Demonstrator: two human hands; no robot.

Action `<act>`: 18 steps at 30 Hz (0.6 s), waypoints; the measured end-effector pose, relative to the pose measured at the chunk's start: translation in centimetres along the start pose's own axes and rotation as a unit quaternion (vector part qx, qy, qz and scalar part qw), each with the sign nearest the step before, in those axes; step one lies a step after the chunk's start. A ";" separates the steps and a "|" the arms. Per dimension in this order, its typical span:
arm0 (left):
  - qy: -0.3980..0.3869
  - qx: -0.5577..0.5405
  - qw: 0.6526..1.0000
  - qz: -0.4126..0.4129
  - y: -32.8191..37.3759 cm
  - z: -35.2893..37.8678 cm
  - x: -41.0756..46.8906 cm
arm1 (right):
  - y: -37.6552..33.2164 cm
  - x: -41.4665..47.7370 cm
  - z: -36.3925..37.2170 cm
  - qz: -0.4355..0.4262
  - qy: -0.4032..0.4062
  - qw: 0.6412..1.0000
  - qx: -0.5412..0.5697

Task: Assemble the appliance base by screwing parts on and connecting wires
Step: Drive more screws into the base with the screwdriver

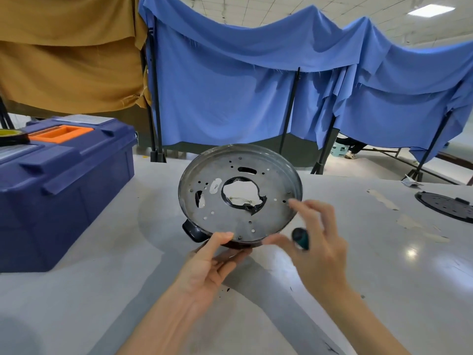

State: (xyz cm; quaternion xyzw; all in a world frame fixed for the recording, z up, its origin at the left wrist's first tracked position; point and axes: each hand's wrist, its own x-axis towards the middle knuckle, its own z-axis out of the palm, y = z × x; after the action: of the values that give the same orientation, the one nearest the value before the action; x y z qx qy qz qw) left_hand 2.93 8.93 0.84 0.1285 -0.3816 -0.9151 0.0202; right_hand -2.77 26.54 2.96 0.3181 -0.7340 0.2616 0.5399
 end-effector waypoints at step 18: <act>-0.008 -0.024 1.000 0.002 -1.7 -1.3 0.7 | -4.2 6.3 1.9 0.501 0.135 0.601 0.608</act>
State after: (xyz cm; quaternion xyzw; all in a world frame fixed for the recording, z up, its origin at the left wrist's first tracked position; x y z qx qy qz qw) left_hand 2.72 9.17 -1.39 0.1197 -0.3599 -0.9250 0.0216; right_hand -2.13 21.20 8.68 0.1160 -0.3684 0.9171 0.0985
